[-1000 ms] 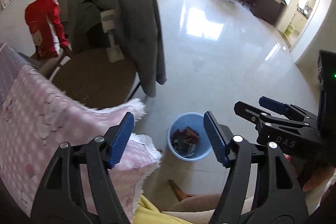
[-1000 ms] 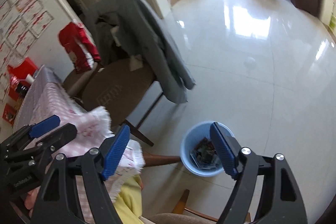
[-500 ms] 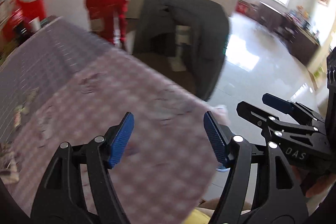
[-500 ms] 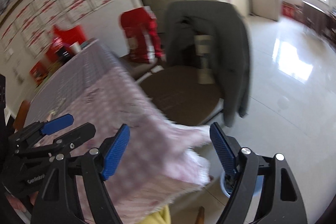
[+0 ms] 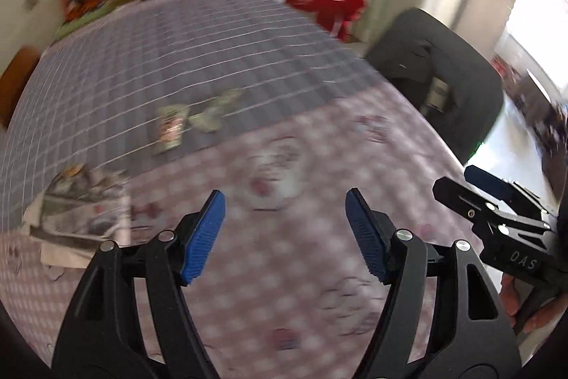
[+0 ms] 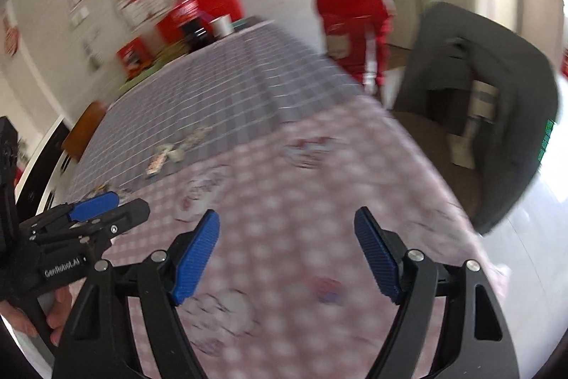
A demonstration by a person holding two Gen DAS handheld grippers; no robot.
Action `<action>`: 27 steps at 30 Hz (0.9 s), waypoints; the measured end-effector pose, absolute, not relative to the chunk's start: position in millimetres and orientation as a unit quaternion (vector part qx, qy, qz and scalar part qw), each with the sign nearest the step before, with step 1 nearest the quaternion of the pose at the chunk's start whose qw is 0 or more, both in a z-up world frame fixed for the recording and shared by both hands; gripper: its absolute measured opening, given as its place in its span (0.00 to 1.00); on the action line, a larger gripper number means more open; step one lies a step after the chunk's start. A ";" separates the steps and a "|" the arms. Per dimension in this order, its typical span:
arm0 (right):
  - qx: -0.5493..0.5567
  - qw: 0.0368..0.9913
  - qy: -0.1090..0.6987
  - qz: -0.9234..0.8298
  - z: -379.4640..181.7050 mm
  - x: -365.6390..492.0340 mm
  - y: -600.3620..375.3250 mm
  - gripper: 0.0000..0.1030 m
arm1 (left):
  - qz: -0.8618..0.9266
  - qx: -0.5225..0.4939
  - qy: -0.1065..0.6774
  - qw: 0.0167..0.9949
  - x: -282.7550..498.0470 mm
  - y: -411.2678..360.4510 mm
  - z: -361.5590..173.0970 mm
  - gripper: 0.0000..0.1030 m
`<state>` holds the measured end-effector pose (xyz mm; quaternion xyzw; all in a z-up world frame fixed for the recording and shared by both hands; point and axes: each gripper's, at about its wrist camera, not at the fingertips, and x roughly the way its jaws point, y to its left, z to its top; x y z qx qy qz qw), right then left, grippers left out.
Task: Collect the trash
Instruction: 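Return both open grippers to the wrappers on the table, then grasp the red-and-white wrapper with the left gripper while the right gripper grasps the green packet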
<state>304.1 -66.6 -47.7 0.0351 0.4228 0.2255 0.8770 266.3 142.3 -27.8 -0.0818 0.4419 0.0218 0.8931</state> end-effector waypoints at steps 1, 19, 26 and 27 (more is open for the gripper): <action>0.026 0.873 0.427 0.235 -47.7 309.2 -50.4 0.75 | 0.030 -0.094 0.444 0.891 266.3 157.4 -28.6 0.68; -0.045 0.825 0.504 0.251 -84.3 415.6 138.2 0.75 | 0.128 -0.142 0.467 0.863 308.5 314.8 -40.7 0.72; -0.043 0.817 0.527 0.232 -105.5 442.0 166.2 0.73 | 0.141 -0.138 0.477 0.856 329.5 341.7 -47.7 0.75; -0.050 0.817 0.529 0.224 -109.7 443.7 172.2 0.66 | 0.144 -0.138 0.480 0.854 332.1 343.5 -49.3 0.75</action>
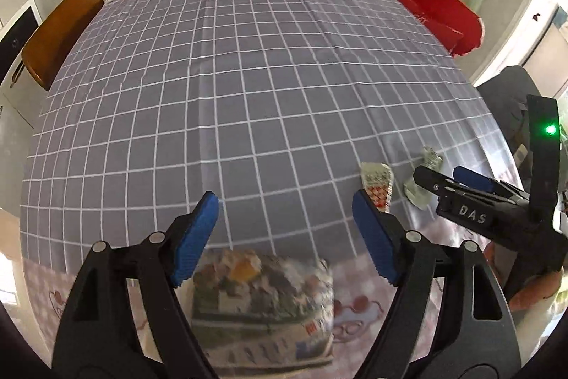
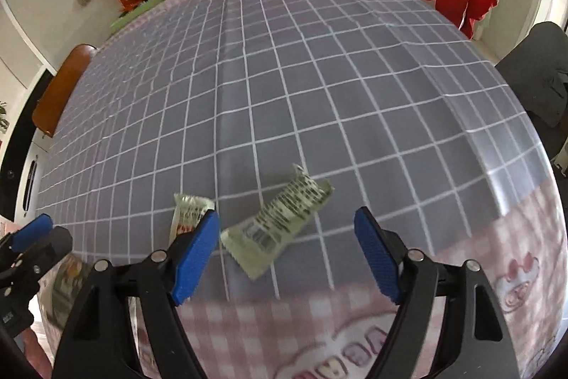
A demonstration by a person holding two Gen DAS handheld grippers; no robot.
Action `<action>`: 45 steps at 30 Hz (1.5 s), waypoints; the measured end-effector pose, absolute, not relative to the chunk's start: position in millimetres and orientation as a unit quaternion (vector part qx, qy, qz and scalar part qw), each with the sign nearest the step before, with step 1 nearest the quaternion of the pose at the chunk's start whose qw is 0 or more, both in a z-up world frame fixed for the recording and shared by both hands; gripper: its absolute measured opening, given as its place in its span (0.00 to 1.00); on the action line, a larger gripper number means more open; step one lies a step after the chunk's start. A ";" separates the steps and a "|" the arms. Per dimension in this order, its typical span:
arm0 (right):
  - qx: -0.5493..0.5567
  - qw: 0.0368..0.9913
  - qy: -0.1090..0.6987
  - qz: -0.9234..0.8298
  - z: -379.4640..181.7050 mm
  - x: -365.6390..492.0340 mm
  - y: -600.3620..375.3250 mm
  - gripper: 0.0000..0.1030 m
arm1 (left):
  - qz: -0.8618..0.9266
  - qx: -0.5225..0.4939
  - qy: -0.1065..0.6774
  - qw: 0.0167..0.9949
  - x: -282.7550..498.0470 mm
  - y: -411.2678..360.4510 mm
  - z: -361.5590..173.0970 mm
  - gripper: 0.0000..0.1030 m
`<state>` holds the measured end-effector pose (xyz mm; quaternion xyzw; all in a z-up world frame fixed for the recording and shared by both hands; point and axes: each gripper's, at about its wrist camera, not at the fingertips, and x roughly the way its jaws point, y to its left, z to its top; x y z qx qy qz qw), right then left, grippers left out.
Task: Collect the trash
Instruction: 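Grasp the red-and-white wrapper with the left gripper while the right gripper grasps the green packet, then carry the wrapper and green packet to the blue bucket with both grippers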
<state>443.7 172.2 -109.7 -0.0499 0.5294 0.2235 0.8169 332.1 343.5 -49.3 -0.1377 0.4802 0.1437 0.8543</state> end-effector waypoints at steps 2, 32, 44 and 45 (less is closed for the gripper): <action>-0.070 0.822 0.524 0.212 -114.7 443.5 181.5 0.52 | 0.146 -0.137 0.487 0.850 336.9 344.8 -53.7 0.75; 0.058 0.865 0.460 0.195 -52.2 370.7 -5.5 0.09 | 0.092 -0.041 0.509 0.855 366.6 218.3 -63.6 0.11; 0.126 0.876 0.443 0.141 -47.9 331.5 -127.1 0.09 | 0.009 -0.005 0.481 0.877 346.1 80.7 -27.6 0.11; 0.129 0.878 0.441 0.134 -47.9 328.2 -137.5 0.09 | -0.007 -0.001 0.479 0.878 344.3 60.5 -26.6 0.11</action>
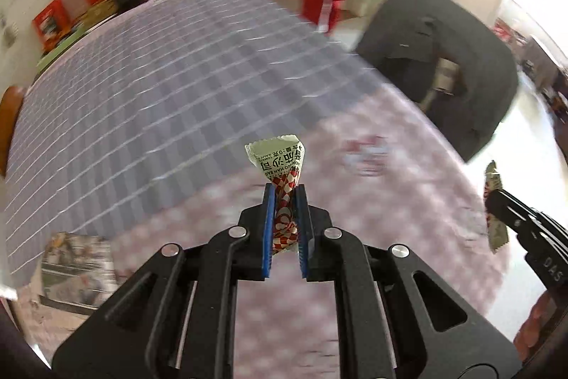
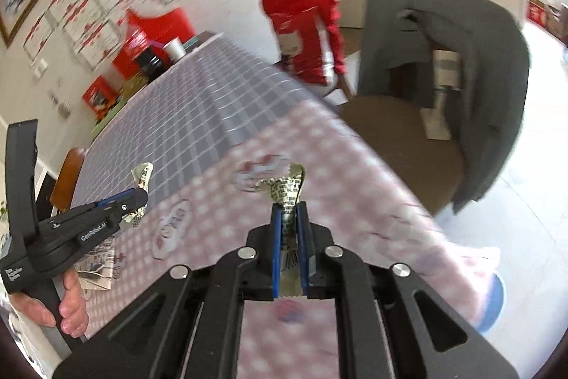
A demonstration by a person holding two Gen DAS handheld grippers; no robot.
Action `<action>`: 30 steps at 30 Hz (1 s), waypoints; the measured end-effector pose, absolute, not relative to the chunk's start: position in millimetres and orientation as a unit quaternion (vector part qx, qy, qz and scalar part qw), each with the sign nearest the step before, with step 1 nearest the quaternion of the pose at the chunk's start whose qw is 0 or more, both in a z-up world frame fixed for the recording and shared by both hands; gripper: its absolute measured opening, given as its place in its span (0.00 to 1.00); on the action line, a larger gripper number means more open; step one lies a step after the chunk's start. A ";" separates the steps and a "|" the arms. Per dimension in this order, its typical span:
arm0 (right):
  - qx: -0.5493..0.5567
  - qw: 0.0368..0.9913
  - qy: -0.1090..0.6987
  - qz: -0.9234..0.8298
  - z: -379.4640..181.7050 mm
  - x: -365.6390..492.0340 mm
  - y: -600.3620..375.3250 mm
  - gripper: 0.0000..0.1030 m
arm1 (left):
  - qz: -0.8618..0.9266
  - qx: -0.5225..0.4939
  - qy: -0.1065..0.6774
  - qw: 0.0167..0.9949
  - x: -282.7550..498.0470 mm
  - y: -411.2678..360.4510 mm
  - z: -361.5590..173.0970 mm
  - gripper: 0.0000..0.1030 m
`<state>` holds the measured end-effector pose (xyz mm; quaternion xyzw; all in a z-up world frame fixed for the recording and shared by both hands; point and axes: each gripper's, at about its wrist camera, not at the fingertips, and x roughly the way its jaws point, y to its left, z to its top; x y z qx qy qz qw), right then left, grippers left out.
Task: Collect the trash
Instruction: 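Carry the wrapper and green packet to the blue bucket with both grippers, then open both grippers over the blue bucket to drop the items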
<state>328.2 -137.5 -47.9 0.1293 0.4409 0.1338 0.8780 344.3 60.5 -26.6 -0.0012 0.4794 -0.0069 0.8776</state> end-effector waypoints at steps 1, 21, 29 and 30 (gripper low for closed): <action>0.135 0.881 0.437 0.122 -47.6 322.6 -154.5 0.09 | -0.019 0.002 0.479 0.878 344.9 46.9 -26.7 0.11; 0.255 0.860 0.424 -0.122 -109.6 205.1 -429.9 0.09 | -0.286 0.134 0.510 0.800 294.2 -287.3 -77.1 0.11; 0.294 0.831 0.438 -0.176 -138.9 163.0 -477.5 0.09 | -0.348 0.194 0.504 0.766 264.4 -346.4 -99.9 0.33; 0.297 0.828 0.440 -0.180 -142.3 160.9 -480.8 0.09 | -0.345 0.206 0.498 0.768 261.6 -350.5 -101.3 0.63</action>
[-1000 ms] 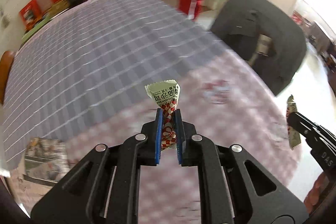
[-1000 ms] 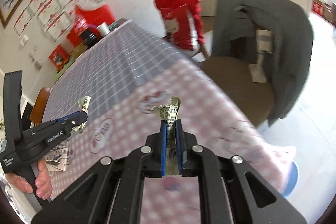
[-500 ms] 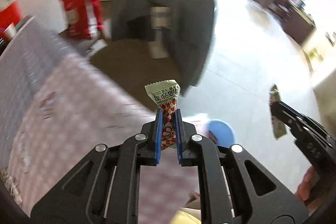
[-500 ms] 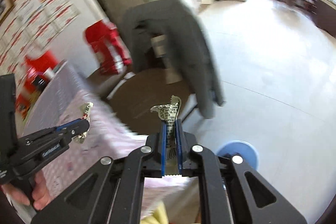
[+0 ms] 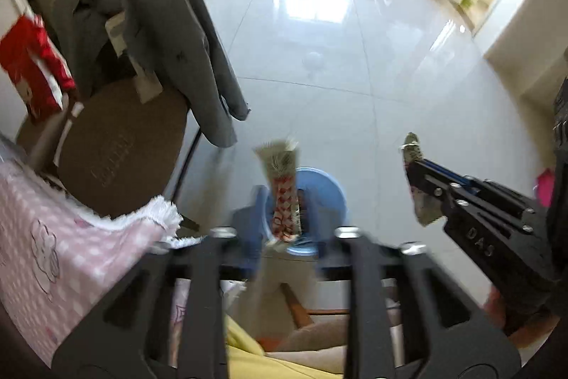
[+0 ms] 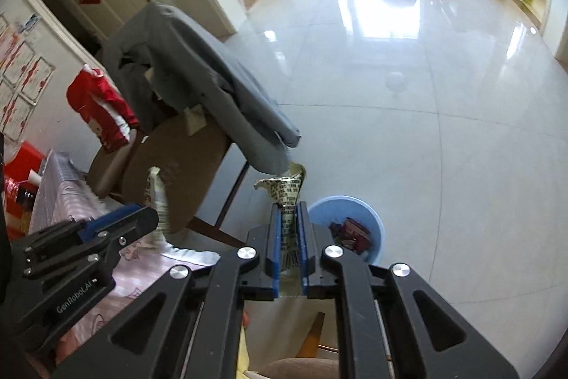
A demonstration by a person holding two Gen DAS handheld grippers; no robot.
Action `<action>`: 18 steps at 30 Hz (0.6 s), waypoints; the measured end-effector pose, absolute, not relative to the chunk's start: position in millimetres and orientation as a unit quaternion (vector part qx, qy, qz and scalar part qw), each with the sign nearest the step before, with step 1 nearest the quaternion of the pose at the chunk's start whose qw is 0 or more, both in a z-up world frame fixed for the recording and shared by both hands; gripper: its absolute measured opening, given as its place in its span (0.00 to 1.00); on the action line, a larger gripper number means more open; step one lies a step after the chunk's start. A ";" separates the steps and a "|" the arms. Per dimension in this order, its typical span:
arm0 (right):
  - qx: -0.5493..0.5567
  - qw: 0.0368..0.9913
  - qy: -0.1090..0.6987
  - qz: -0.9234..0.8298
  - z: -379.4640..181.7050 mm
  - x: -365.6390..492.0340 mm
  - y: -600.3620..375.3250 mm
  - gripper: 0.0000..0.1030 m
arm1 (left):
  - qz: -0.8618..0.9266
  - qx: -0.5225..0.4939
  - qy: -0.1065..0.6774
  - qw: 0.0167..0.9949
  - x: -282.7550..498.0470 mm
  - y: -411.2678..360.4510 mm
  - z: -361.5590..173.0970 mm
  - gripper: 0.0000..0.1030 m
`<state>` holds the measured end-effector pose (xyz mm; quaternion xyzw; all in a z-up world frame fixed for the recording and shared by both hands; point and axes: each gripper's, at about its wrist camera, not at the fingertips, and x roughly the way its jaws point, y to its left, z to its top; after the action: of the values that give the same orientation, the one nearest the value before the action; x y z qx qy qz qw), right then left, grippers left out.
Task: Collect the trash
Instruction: 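Open both grippers over the blue bucket to drop the items, then return both open grippers to the newspaper on the table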
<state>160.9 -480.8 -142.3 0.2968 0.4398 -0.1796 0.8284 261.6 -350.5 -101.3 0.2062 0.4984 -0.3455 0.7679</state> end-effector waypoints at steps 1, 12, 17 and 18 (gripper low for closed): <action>0.298 0.827 0.441 -0.181 -144.5 160.8 -481.6 0.09 | -0.346 0.205 0.494 0.771 260.6 -351.0 -101.1 0.71; 0.255 0.808 0.488 -0.211 -169.3 182.2 -459.6 0.78 | -0.312 0.181 0.483 0.798 271.1 -307.6 -90.7 0.70; 0.240 0.816 0.480 -0.214 -161.5 185.7 -445.9 0.78 | -0.304 0.165 0.485 0.804 275.9 -285.8 -86.7 0.70; 0.236 0.818 0.480 -0.213 -159.2 186.4 -442.8 0.78 | -0.303 0.163 0.485 0.804 277.0 -283.0 -86.2 0.70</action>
<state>186.4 -442.8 -159.2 0.2365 0.4796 -0.2131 0.8177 277.0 -283.0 -86.2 0.1633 0.4845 -0.3027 0.8043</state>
